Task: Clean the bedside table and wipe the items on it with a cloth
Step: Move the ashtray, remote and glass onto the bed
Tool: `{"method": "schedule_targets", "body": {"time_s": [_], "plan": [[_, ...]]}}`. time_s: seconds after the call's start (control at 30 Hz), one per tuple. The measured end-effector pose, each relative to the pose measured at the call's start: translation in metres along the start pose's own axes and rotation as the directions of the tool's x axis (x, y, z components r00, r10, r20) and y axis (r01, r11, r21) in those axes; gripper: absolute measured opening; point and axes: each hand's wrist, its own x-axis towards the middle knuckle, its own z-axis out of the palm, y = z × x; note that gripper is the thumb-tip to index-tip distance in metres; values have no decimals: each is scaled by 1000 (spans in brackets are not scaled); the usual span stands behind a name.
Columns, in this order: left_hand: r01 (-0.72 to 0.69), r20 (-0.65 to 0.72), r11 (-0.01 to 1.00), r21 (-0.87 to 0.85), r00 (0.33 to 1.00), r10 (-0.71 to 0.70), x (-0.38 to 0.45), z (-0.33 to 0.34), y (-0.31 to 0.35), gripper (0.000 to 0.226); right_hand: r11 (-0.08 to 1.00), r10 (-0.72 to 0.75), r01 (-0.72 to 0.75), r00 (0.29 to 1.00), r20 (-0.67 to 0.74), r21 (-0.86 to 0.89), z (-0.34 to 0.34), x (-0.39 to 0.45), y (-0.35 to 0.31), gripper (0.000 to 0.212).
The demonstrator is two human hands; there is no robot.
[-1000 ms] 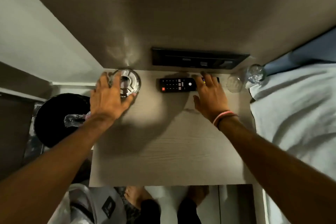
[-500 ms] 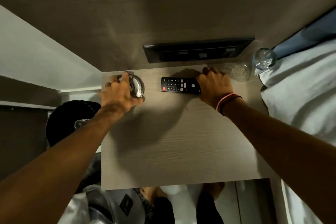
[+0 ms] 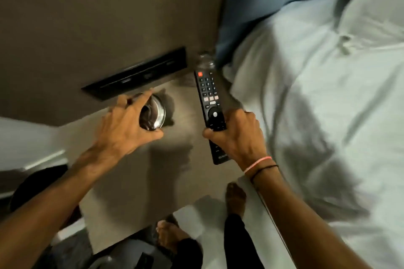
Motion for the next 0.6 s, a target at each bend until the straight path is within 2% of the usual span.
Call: {"method": "schedule_targets", "body": {"time_s": [0.07,0.17,0.27,0.33,0.43,0.6], "plan": [[-114,-45,993,6,992,114,4,-24,49,111,991,81,-61,983,-166,122,-41,-13,17,42],[-344,-103,939,-23,935,340,2,-54,154,107,942,292,-209,896,-335,262,-118,-34,69,44],[-569,-151,821,-49,817,557,-6,-65,256,103,876,452,-294,777,-438,381,-179,-62,132,43],[-666,-117,744,-62,745,657,-13,-61,312,103,819,546,-331,700,-460,468,-202,-78,166,39],[-778,-47,627,-52,629,776,-31,-31,399,102,690,700,-398,578,-419,604,-226,-110,227,38],[-859,28,511,-14,511,859,-59,30,492,100,564,823,-541,432,-370,624,-223,-136,308,44]]}}
